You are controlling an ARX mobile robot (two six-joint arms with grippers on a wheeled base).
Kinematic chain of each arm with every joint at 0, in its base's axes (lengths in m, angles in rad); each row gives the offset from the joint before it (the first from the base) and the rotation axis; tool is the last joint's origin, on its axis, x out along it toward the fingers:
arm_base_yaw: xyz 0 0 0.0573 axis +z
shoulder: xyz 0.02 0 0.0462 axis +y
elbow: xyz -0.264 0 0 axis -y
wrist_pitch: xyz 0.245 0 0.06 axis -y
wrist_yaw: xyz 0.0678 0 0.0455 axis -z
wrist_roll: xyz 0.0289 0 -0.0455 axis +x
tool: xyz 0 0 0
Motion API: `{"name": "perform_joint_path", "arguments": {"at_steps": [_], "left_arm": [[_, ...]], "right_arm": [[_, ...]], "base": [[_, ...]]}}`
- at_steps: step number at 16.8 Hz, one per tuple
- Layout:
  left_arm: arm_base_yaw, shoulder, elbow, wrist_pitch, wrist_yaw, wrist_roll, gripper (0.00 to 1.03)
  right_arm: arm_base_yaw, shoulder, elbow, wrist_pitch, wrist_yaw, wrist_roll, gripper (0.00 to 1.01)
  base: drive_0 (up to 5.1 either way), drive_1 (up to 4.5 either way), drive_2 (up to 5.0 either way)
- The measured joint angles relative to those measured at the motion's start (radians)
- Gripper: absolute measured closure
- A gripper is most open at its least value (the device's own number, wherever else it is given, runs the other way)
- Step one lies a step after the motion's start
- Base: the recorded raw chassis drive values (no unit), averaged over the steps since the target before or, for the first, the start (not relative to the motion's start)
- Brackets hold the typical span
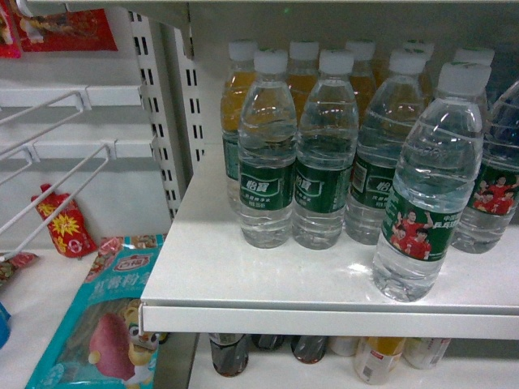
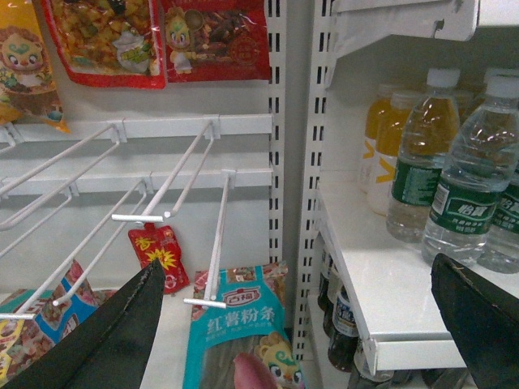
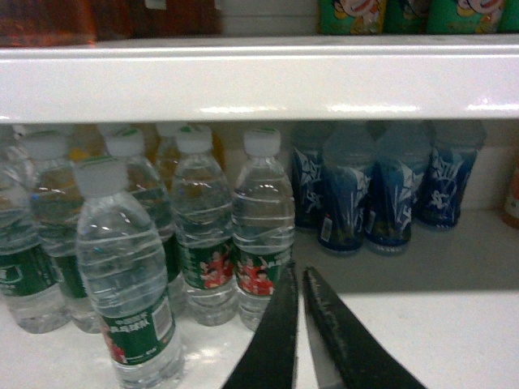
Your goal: Move water from second to third shelf
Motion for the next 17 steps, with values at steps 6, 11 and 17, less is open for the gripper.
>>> {"name": "perform_joint_path", "arguments": {"at_steps": [6,11,17], "left_arm": [[0.000,0.000,0.000,0.000,0.001,0.000,0.05],[0.000,0.000,0.000,0.000,0.001,0.000,0.05],[0.000,0.000,0.000,0.000,0.001,0.000,0.05]], "right_arm": [[0.007,-0.170,-0.093,-0.069,-0.009,-0.006,0.99],[0.007,-0.299,-0.134,-0.143,-0.010,-0.006,0.99],[0.007,-0.451,-0.134,-0.302,-0.009,-0.006,0.99]], "base": [[0.0,0.00,0.0],[0.0,0.00,0.0],[0.0,0.00,0.0]]}}
